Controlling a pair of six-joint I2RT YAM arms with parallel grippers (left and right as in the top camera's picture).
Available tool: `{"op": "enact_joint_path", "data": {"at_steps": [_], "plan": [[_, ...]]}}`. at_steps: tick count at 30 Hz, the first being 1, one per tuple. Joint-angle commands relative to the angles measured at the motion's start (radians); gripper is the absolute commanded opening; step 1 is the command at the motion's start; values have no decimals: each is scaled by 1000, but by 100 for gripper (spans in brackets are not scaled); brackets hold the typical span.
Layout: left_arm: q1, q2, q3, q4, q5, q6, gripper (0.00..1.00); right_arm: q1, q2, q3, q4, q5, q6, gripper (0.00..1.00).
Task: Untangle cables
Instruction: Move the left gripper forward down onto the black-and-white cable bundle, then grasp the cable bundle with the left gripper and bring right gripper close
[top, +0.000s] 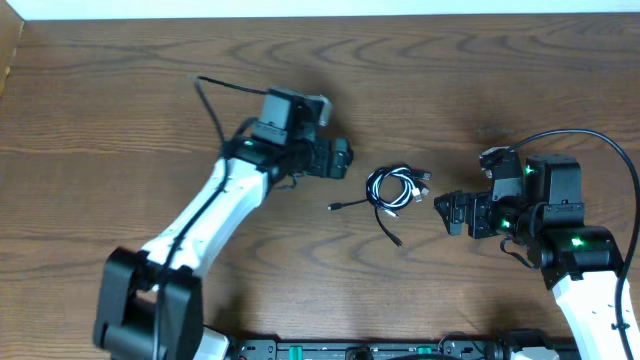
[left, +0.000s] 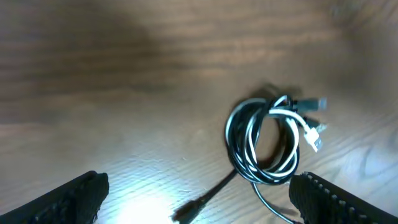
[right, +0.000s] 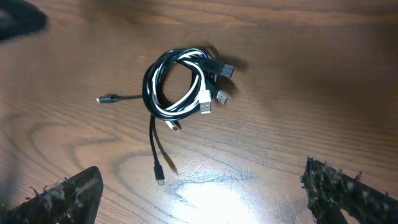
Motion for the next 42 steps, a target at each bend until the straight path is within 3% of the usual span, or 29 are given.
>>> {"op": "enact_joint_path", "data": {"at_steps": [1, 8, 23, 27, 29, 34, 37, 39, 42], "plan": [[-58, 76, 16, 8, 13, -9, 98, -4, -1, 18, -9, -9, 15, 99], [-182, 189, 16, 42, -4, -9, 87, -4, -2, 18, -16, -9, 15, 99], [-323, 284, 16, 169, -214, -9, 86, -4, -2, 18, -16, -10, 19, 98], [-332, 301, 16, 160, -213, -22, 71, -4, -2, 18, -16, -10, 19, 99], [-332, 299, 16, 152, -212, -28, 54, -4, -2, 18, -16, -10, 19, 99], [-328, 275, 16, 142, -213, -28, 23, -4, -2, 18, -16, -10, 19, 99], [-327, 245, 16, 123, -213, -27, 19, -4, -2, 18, -16, -10, 19, 99], [-319, 223, 16, 98, -213, -28, 8, -4, -1, 18, -16, -10, 19, 99], [-295, 185, 16, 34, -211, -28, 7, -4, -1, 18, -16, -11, 19, 99]]}}
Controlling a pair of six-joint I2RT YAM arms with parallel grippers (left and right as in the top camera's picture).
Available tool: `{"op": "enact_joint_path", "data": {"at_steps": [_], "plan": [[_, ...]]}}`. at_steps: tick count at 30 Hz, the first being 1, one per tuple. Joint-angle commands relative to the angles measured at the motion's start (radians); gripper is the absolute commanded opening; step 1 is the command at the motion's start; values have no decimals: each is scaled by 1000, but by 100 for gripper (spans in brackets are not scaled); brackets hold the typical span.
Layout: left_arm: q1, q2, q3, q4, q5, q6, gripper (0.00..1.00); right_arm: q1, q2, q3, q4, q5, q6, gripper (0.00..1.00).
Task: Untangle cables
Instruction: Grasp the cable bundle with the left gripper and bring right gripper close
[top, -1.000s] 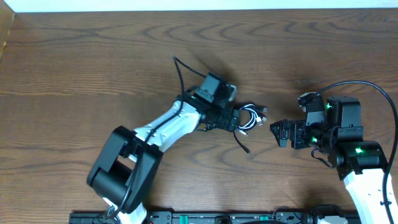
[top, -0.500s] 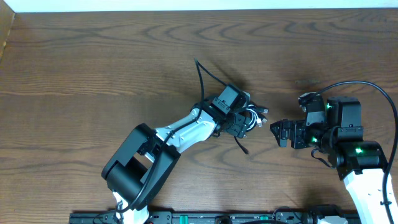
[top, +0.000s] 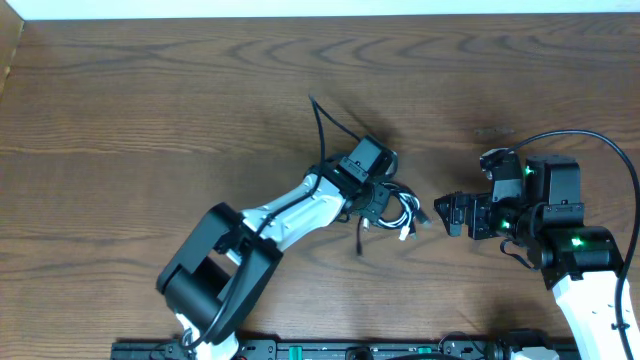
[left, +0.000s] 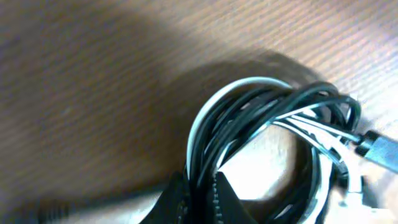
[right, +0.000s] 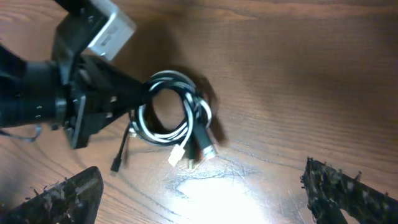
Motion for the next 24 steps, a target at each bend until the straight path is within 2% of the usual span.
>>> {"op": "enact_joint_path", "data": {"at_steps": [1, 6, 15, 18, 21, 23, 24], "plan": [[33, -61, 16, -58, 6, -2, 7, -4, -1, 18, -1, -13, 10, 99], [72, -107, 16, -109, 246, -1, 7, -2, 6, 17, 0, -70, 9, 99], [140, -179, 16, -109, 548, 37, 7, 22, 146, 17, 44, -144, 9, 98], [140, -189, 16, -109, 625, 37, 7, 77, 218, 17, 76, -144, 8, 87], [140, -190, 16, -114, 627, 37, 7, 124, 268, 17, 113, -144, 9, 79], [140, -190, 16, -122, 626, 41, 7, 149, 293, 17, 143, -143, 9, 66], [140, -190, 15, -130, 627, 45, 7, 161, 307, 17, 166, -140, 9, 53]]}}
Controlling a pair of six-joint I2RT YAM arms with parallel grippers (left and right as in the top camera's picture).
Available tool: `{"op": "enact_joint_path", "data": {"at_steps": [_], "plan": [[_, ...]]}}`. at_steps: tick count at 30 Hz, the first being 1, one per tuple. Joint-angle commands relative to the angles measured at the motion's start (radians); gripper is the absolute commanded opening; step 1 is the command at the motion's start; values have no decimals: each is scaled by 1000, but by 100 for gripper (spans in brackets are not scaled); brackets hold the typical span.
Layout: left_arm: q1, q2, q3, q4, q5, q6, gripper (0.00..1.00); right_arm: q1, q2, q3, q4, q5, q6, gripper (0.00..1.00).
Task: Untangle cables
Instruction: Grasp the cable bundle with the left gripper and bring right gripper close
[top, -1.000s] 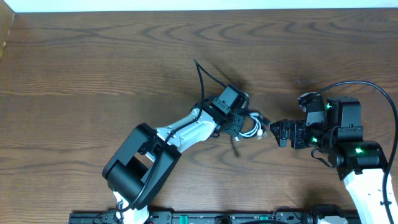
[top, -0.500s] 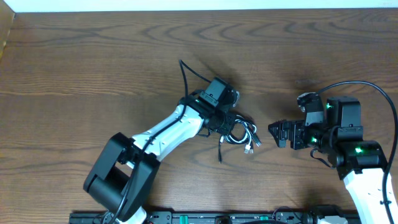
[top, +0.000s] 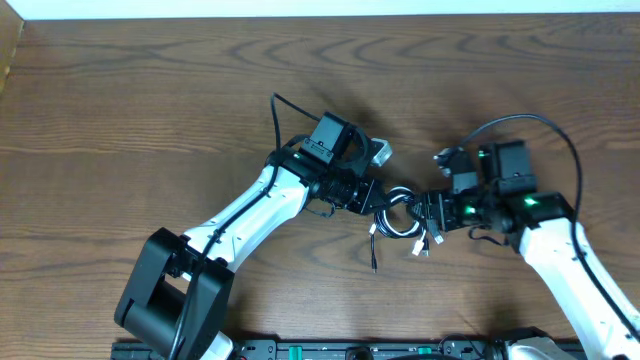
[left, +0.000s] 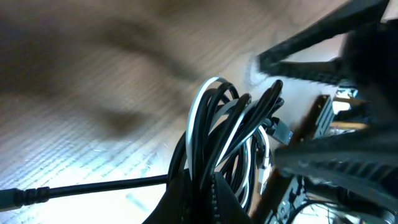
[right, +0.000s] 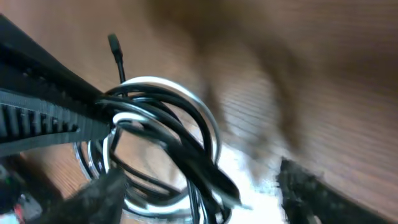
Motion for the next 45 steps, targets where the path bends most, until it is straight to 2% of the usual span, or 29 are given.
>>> {"op": "enact_joint_path", "data": {"at_steps": [1, 6, 10, 14, 16, 18, 21, 24, 28, 30, 32, 33, 36, 39, 45], "plan": [[3, -27, 16, -22, 55, 18, 8, 37, 29, 16, 46, -11, 0, 50], [3, -27, 15, -39, 50, 36, 7, 43, 39, 16, 81, -3, 0, 43], [6, -27, 15, -39, 40, 36, 7, 43, 39, 16, 75, 11, 0, 18], [6, -27, 15, -39, 25, 36, 7, 43, 39, 16, 56, 11, 0, 11], [6, -27, 15, -39, 25, 36, 7, 43, 39, 16, 50, 11, 0, 12], [6, -27, 15, -39, 26, 35, 7, 43, 39, 16, 50, 11, 0, 20], [6, -27, 16, -39, 67, 35, 8, 50, 39, 16, 50, -8, 0, 26], [6, -27, 15, -35, 132, 36, 7, 64, 39, 16, 50, -8, -2, 23], [6, -27, 16, -35, 142, 36, 8, 64, 39, 16, 45, -8, -10, 21], [6, -27, 16, -36, 142, 36, 7, 64, 39, 16, 23, -7, -32, 23], [6, -27, 15, -36, 153, 56, 7, 64, 39, 16, -7, -7, -68, 35], [6, -27, 15, -36, 184, 84, 7, 64, 39, 16, -15, -7, -80, 37], [6, -27, 15, -40, 190, 89, 7, 64, 39, 16, -24, -6, -115, 37], [6, -27, 15, -45, 190, 89, 7, 64, 39, 16, -26, 18, -116, 31], [6, -27, 16, -44, 190, 89, 7, 64, 39, 13, -51, 42, -117, 40]]}}
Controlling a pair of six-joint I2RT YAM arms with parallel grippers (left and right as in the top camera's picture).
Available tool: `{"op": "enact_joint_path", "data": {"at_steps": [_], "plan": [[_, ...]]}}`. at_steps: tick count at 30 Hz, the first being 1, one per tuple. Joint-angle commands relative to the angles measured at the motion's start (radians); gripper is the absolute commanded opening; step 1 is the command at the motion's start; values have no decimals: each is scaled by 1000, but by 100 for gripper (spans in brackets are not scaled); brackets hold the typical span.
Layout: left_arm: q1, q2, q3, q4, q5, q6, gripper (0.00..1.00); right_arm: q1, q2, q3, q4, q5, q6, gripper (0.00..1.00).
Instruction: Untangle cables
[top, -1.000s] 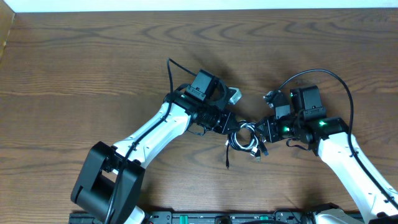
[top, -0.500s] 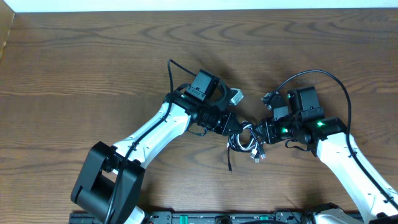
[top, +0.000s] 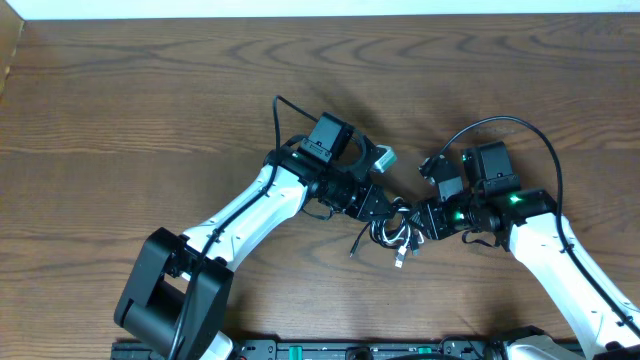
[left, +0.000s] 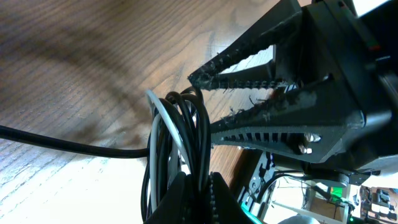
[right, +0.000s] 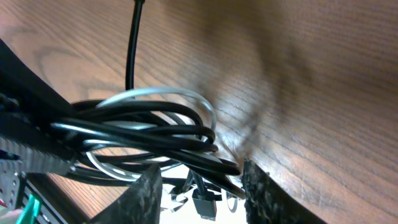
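A coil of black and white cables (top: 393, 232) hangs off the wooden table (top: 120, 110) at centre. My left gripper (top: 383, 210) is shut on the coil's strands (left: 179, 134), pinched at its fingertips (left: 200, 196). My right gripper (top: 421, 224) faces it from the right, open, its fingers (right: 148, 193) straddling the coil's lower loops (right: 155, 124), with a USB plug (right: 205, 204) dangling between them. One black cable end (top: 356, 248) trails down to the left. In the left wrist view the right gripper's fingers (left: 267, 102) lie just behind the coil.
The left arm's own wire (top: 285, 110) arches above its wrist. The right arm's wire (top: 500, 125) loops over its wrist. A dark rail (top: 350, 350) runs along the table's front edge.
The right gripper's fingers have narrowed and now straddle the coil's strands. The coil sits slightly lower and more to the left in the overhead view. The left gripper still holds it.
First the coil lay flat on the table between two open grippers, both apart from it. Then the left gripper was shut on the coil's edge. Then the coil was lifted and the right gripper was open beside it. Now the right fingers are around the loops.
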Motion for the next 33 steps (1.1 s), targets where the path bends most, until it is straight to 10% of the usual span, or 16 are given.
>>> {"op": "enact_joint_path", "data": {"at_steps": [1, 13, 19, 22, 31, 33], "plan": [[-1, -27, 16, -2, 39, 24, 7, 7, 3, 10, -18, 29, -16, 41], [3, -27, 16, 22, 253, 22, 7, 7, 3, -7, -20, 60, -16, 42], [52, -27, 15, -2, 74, 20, 7, 7, 3, -8, -36, 61, -15, 2], [68, -27, 15, -51, -77, 20, 7, 7, 3, -8, -39, 69, -9, 1], [92, -27, 13, -237, -535, -47, 7, 5, 3, -8, -111, 577, 684, 2], [92, -27, 13, -237, -527, -49, 7, 5, 3, -8, -67, 494, 688, 20]]}}
